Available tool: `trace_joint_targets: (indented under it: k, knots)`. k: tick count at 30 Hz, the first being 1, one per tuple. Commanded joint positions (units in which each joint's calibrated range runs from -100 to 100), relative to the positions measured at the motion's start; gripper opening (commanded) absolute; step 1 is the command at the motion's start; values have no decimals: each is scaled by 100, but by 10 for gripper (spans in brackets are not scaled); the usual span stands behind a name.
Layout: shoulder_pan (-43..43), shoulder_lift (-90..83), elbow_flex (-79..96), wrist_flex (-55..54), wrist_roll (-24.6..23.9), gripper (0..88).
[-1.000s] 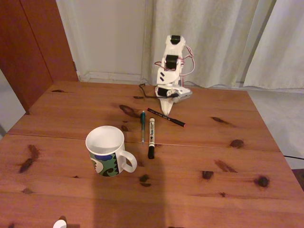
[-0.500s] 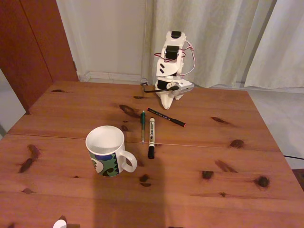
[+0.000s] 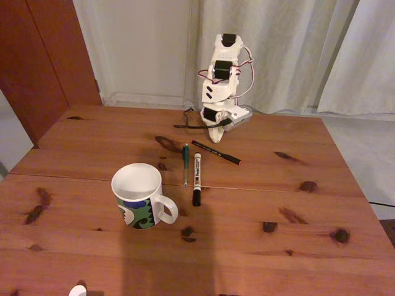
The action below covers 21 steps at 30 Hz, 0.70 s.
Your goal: Clean up the desk and place the pens and markers into the cup
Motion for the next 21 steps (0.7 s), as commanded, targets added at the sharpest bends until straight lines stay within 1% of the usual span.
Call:
trace_joint_targets:
  k: [1,7,14,16,21]
  knots:
    - [-36,468,-650,-56,-38,9]
    - [-20,1180,-1155,-56,-43,15]
    - [-4,1445,-1254,-65,-59,19]
    - [-36,1453,-1218,-65,-163,52]
    - [-44,1453,-1200,-65,-205,181]
